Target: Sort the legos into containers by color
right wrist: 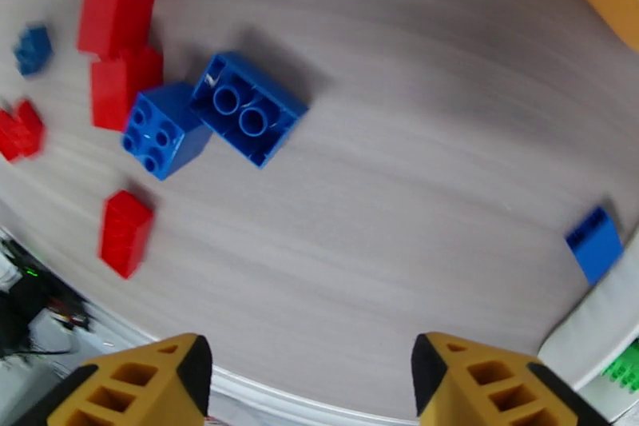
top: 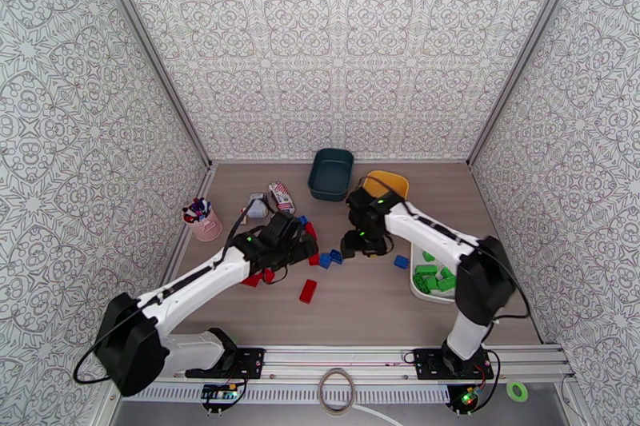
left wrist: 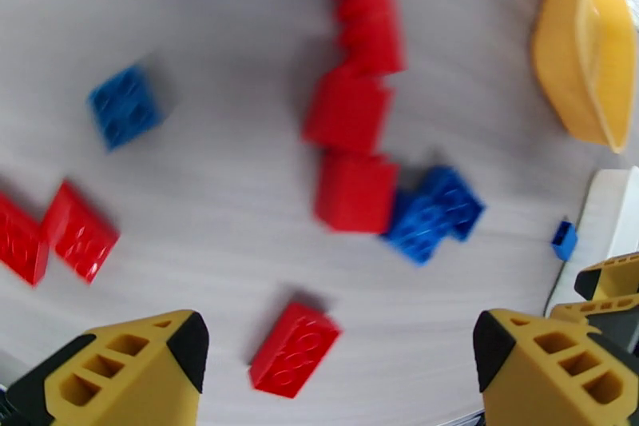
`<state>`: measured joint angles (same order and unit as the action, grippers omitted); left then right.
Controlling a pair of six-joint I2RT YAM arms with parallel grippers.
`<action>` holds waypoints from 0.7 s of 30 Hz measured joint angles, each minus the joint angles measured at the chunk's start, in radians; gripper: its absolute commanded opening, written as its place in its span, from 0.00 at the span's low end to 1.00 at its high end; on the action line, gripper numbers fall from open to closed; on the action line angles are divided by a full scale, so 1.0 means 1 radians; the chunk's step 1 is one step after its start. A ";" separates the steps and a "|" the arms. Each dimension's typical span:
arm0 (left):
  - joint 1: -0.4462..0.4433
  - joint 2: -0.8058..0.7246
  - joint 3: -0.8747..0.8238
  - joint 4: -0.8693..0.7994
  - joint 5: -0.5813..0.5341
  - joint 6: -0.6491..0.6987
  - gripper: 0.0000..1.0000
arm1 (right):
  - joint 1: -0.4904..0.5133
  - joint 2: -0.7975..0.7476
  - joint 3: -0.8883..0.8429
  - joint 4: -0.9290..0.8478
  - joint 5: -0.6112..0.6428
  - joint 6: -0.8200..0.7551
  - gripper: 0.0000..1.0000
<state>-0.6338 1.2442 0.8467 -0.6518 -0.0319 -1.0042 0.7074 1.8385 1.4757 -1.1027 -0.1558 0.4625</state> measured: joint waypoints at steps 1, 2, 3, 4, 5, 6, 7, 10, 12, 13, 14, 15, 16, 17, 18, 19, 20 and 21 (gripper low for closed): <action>0.000 -0.015 -0.020 0.000 0.000 -0.016 0.94 | 0.012 0.019 0.003 0.000 0.010 -0.011 0.66; 0.001 -0.030 -0.039 0.000 0.000 -0.029 0.95 | 0.026 0.042 0.006 -0.003 0.022 -0.019 0.66; 0.002 -0.045 -0.057 0.000 0.000 -0.045 0.96 | 0.038 0.061 0.010 -0.004 0.030 -0.027 0.66; 0.002 -0.058 -0.071 0.000 -0.001 -0.056 0.97 | 0.047 0.076 0.012 -0.004 0.039 -0.036 0.66; 0.002 -0.071 -0.083 0.000 -0.003 -0.069 0.97 | 0.056 0.093 0.015 -0.005 0.046 -0.043 0.67; 0.002 -0.082 -0.095 0.001 -0.004 -0.081 0.97 | 0.063 0.109 0.022 -0.005 0.052 -0.049 0.67; 0.002 -0.095 -0.107 0.001 -0.007 -0.094 0.97 | 0.067 0.123 0.029 -0.005 0.057 -0.053 0.68; 0.002 -0.120 -0.133 0.000 -0.011 -0.122 0.98 | 0.071 0.163 0.054 -0.004 0.075 -0.069 0.70; 0.005 -0.126 -0.137 0.000 -0.014 -0.135 0.98 | 0.071 0.190 0.075 -0.005 0.087 -0.076 0.70; 0.007 -0.126 -0.137 0.000 -0.015 -0.140 0.98 | 0.071 0.201 0.084 -0.003 0.092 -0.079 0.70; 0.010 -0.126 -0.137 0.000 -0.016 -0.143 0.98 | 0.071 0.212 0.093 -0.004 0.097 -0.084 0.70; 0.012 -0.126 -0.137 0.000 -0.016 -0.145 0.98 | 0.071 0.225 0.104 -0.004 0.101 -0.087 0.70; 0.014 -0.126 -0.136 0.000 -0.017 -0.145 0.98 | 0.071 0.235 0.112 -0.004 0.103 -0.090 0.70; 0.017 -0.125 -0.136 0.000 -0.018 -0.145 0.98 | 0.071 0.247 0.122 -0.005 0.105 -0.093 0.70; 0.021 -0.122 -0.135 0.000 -0.018 -0.145 0.98 | 0.071 0.260 0.135 -0.004 0.108 -0.096 0.70; 0.023 -0.118 -0.134 0.000 -0.018 -0.145 0.98 | 0.071 0.272 0.147 -0.005 0.110 -0.098 0.70; 0.026 -0.111 -0.130 -0.002 -0.018 -0.144 0.98 | 0.071 0.283 0.160 -0.004 0.113 -0.098 0.70; 0.028 -0.104 -0.125 -0.001 -0.018 -0.144 0.98 | 0.071 0.295 0.176 -0.006 0.116 -0.099 0.70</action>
<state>-0.6056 1.1404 0.7219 -0.6525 -0.0498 -1.1484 0.7780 2.1338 1.6520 -1.1084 -0.0395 0.3634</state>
